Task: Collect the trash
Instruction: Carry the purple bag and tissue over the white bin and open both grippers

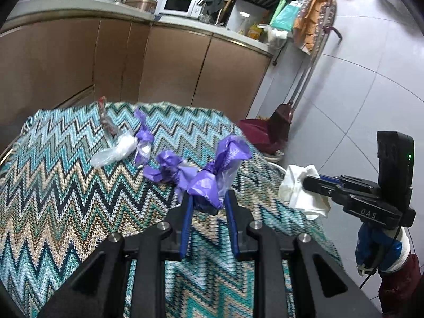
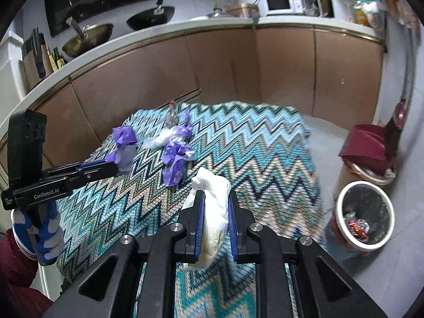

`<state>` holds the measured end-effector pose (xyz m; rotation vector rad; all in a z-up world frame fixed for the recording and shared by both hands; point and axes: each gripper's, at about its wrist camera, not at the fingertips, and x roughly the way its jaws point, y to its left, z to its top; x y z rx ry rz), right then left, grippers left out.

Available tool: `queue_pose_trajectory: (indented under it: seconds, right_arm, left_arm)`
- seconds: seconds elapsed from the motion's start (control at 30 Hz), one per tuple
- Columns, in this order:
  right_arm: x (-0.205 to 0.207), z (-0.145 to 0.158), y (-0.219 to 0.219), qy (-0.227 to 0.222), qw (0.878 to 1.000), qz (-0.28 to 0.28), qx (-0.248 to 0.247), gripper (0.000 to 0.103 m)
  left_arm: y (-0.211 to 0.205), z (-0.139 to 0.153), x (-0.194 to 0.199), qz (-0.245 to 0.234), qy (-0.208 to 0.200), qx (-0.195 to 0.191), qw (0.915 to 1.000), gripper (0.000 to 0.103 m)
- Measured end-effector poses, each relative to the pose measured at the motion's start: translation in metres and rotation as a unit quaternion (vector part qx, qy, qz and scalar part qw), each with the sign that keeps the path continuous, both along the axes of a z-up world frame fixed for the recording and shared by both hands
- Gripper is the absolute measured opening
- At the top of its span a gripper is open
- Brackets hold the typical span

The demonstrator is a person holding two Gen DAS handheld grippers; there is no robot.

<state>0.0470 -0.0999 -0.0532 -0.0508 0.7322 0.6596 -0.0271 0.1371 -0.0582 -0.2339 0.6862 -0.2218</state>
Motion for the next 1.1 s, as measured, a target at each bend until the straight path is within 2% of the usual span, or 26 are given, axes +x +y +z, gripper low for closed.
queue_pose_trajectory:
  seconds: [0.23,0.43,0.53,0.77,1.1]
  right_arm:
    - [-0.01,0.018,-0.067,-0.03,0.997,-0.067,0.013,0.016]
    - [0.017,0.013,-0.136,-0.042,0.988,-0.152,0.0,0.016]
    - [0.04,0.005,-0.164,-0.045,0.981,-0.191,-0.01,0.016]
    - [0.11,-0.033,-0.212,-0.032,0.964,-0.261,-0.037,0.017]
    - [0.208,-0.108,-0.255,0.02,0.952,-0.301,-0.057,0.02]
  left_arm:
    - [-0.04,0.023,0.005,-0.039,-0.014,0.015,0.999,0.022]
    - [-0.111,0.031,0.058,-0.1,-0.008,0.036,0.9943,0.022]
    - [-0.158,0.027,0.102,-0.132,0.008,0.037,0.9905,0.022]
    - [-0.253,-0.009,0.2,-0.182,0.059,0.037,0.9808,0.023]
    - [-0.328,-0.091,0.324,-0.174,0.147,0.012,0.9736,0.026]
